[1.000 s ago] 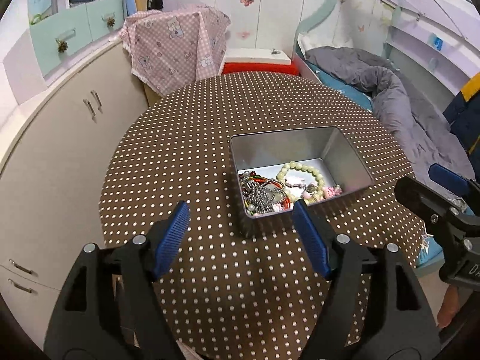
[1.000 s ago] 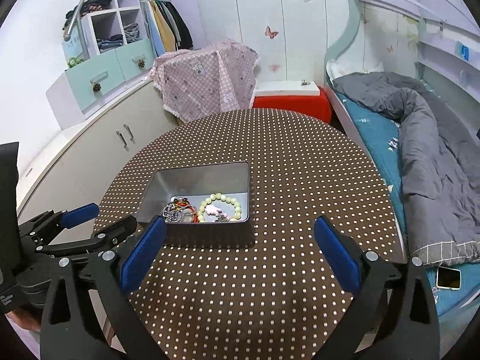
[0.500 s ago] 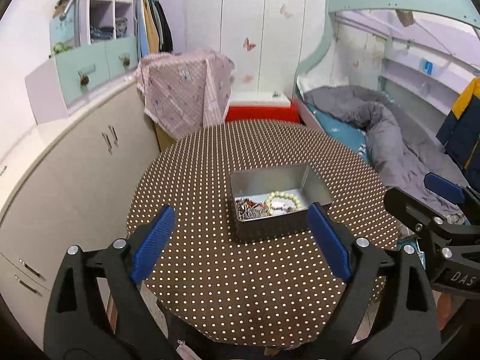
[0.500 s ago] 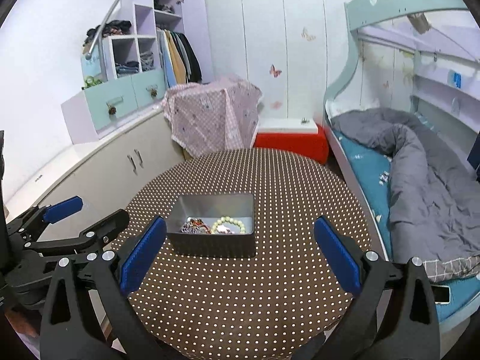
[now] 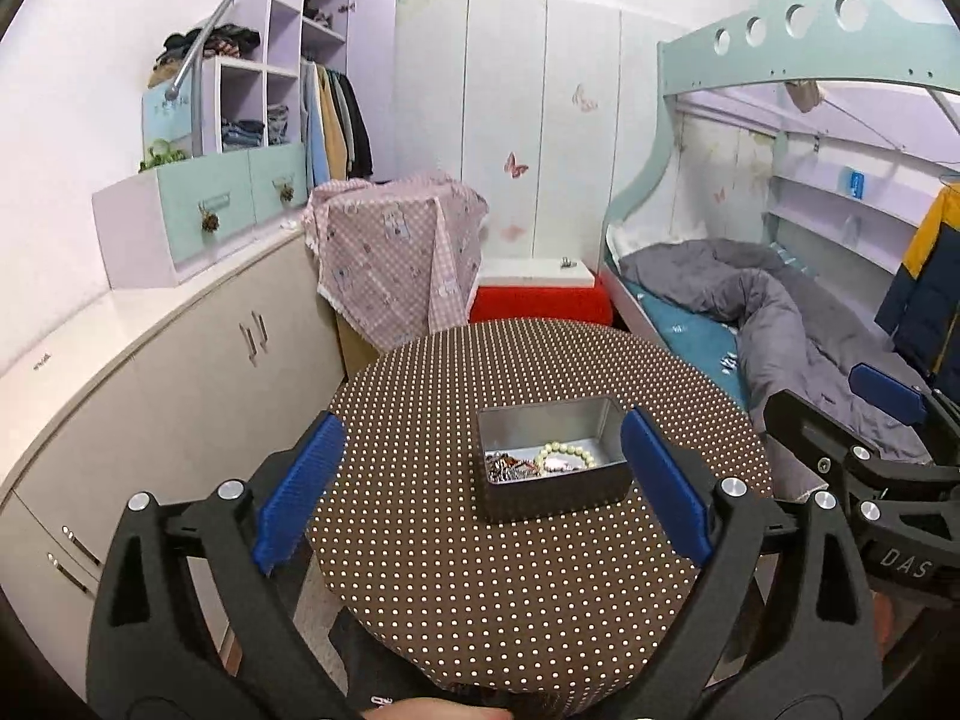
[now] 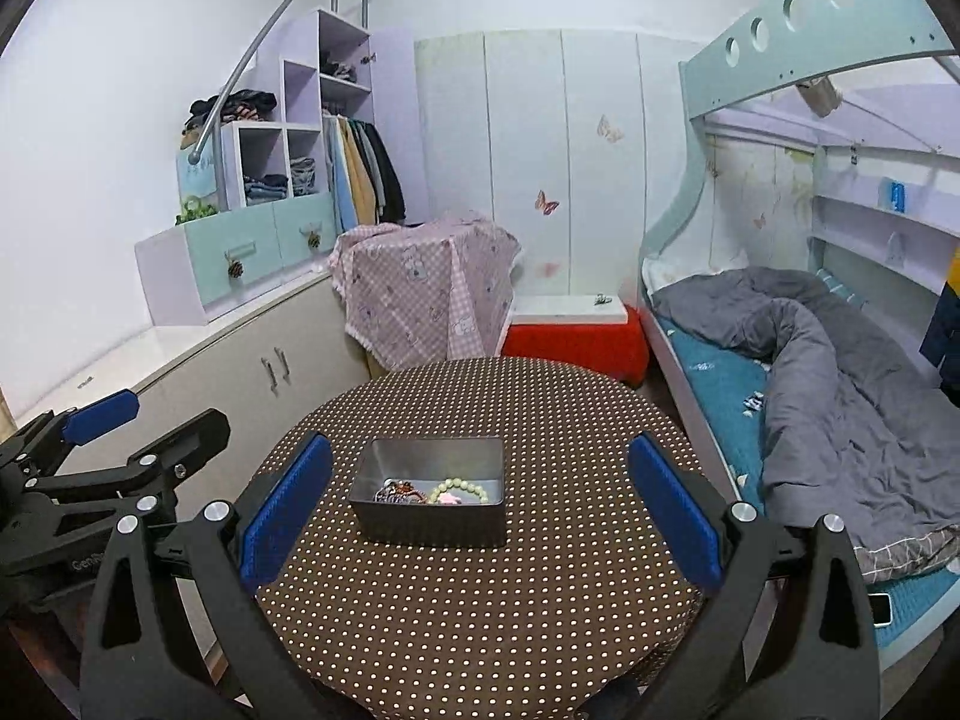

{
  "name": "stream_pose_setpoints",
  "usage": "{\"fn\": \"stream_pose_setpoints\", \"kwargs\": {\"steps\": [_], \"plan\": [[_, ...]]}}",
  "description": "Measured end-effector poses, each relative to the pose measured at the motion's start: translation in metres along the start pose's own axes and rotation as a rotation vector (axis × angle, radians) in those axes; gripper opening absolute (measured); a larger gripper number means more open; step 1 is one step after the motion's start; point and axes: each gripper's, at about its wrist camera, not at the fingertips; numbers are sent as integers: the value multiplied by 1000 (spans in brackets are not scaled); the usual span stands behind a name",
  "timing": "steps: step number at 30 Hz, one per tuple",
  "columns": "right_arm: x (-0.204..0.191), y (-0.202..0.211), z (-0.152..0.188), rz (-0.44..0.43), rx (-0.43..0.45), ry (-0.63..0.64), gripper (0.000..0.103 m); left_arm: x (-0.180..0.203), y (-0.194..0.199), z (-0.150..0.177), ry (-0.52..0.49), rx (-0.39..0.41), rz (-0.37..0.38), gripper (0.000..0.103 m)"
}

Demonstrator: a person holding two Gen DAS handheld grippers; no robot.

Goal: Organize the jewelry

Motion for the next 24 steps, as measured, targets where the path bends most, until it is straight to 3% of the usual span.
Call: {"fn": "stream_pose_setpoints", "kwargs": {"steps": [24], "plan": [[2, 10, 9, 22, 28, -3, 95, 9, 13, -2, -3, 35, -11, 93]]}}
Point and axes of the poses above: each gripper's, at about its wrist camera, not at the fingertips, and y roughly against the way its jaws point, x to its right, z to its underside, and after that the axes turned 4 degrees about -y, right-handed
